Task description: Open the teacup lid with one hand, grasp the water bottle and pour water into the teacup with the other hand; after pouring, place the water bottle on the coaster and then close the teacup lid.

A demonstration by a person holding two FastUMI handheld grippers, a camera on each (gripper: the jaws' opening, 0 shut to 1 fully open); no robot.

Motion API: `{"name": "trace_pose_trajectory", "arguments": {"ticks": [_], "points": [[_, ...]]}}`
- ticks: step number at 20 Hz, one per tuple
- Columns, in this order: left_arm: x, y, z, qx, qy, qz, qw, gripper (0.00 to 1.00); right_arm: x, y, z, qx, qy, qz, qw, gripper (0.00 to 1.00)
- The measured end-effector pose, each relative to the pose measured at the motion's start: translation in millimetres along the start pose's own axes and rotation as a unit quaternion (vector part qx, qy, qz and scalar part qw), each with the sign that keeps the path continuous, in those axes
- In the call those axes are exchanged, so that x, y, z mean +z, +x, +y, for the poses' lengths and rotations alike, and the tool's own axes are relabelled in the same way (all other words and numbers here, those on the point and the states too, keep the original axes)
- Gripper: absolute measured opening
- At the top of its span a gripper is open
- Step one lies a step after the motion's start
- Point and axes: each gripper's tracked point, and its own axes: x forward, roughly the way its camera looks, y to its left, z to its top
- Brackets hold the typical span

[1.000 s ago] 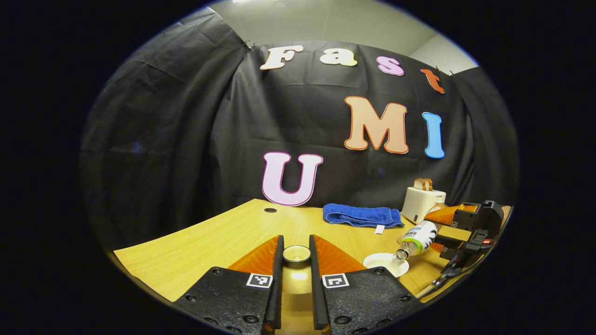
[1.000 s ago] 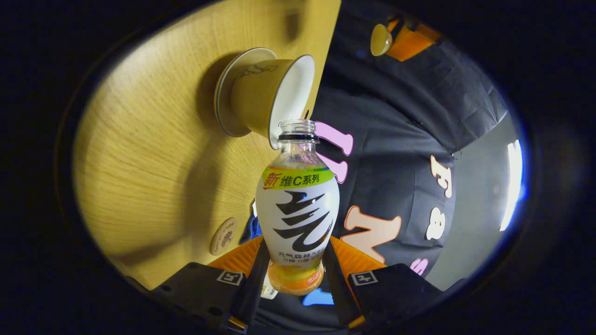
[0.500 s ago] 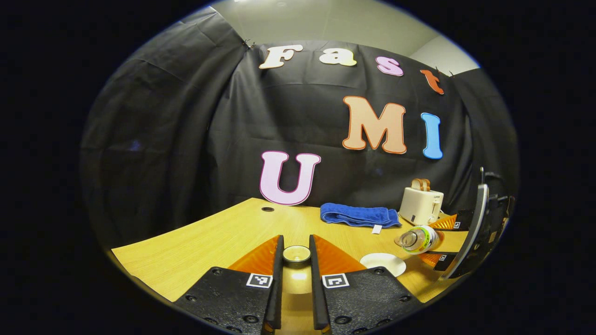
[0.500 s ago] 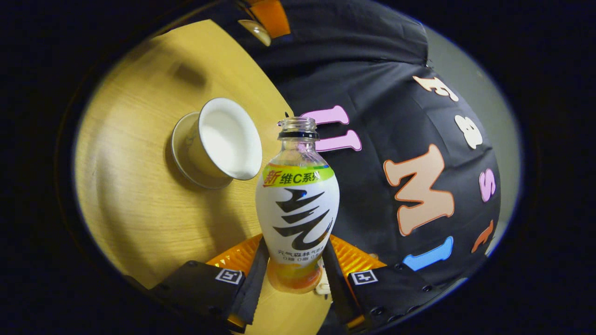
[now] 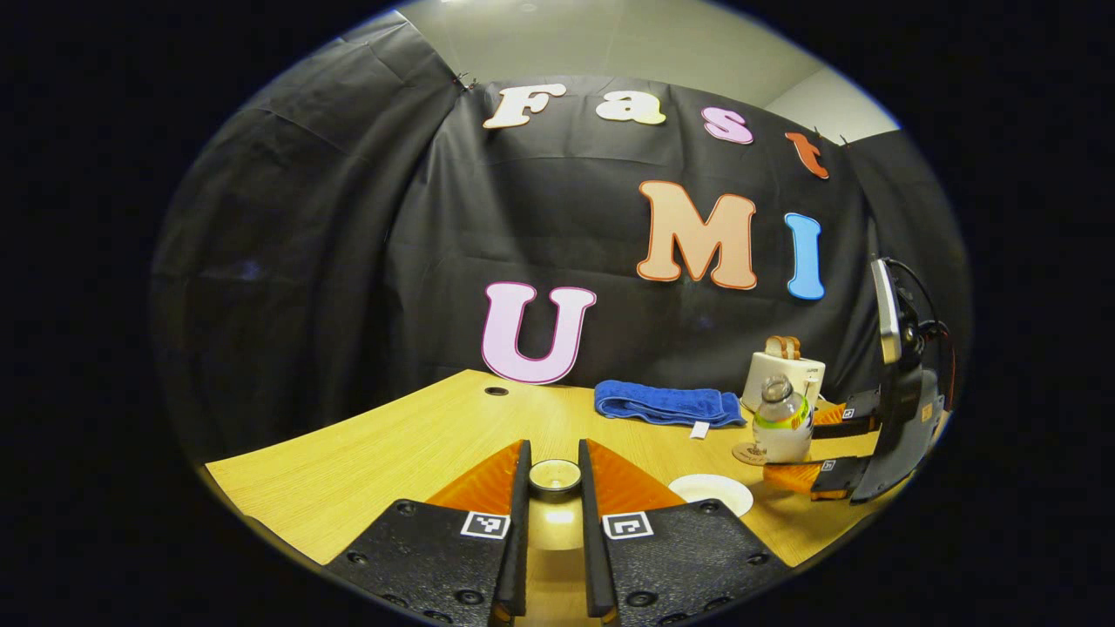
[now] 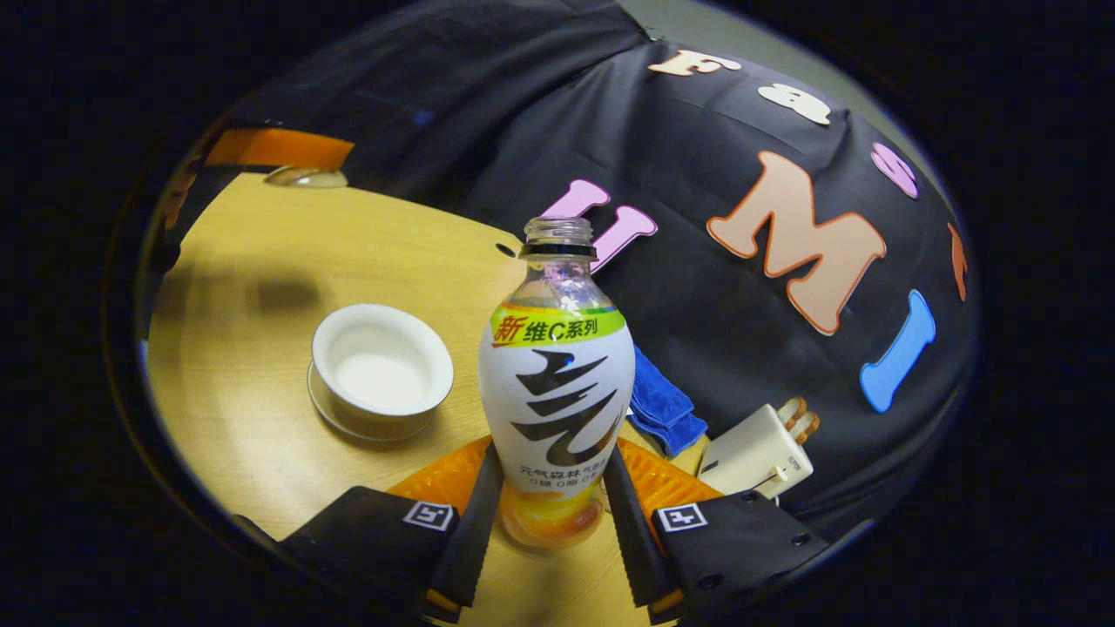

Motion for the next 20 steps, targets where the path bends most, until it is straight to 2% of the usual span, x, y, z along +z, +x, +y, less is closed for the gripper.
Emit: {"name": "trace_pose_trajectory", "arguments": {"ticks": [4, 6, 8, 14, 20], "points": [[-1.4, 0.5, -1.2, -0.003, -0.003, 0.001, 1.000, 0.24, 0.2, 12.0, -20.7, -0.005, 0.109, -0.009, 0.994, 0.69], [-2.3, -0.2, -3.2, -0.005, -0.004, 0.003, 1.000, 0.23, 1.7, 17.4, -32.5, -0.016, 0.142, -0.013, 0.990, 0.71], [-2.6, 0.6, -4.5, -0.007, -0.006, 0.004, 1.000, 0.24, 1.8, 26.1, -47.7, -0.035, 0.162, -0.023, 0.986, 0.68], [-4.0, 0.3, -6.7, -0.010, -0.009, 0.006, 1.000, 0.24, -9.8, 47.6, -87.4, -0.087, 0.228, -0.043, 0.969, 0.69], [-6.0, -0.1, -12.4, -0.019, -0.016, 0.010, 1.000, 0.24, -32.9, 72.0, -103.3, -0.102, 0.285, -0.035, 0.953, 0.70]]}}
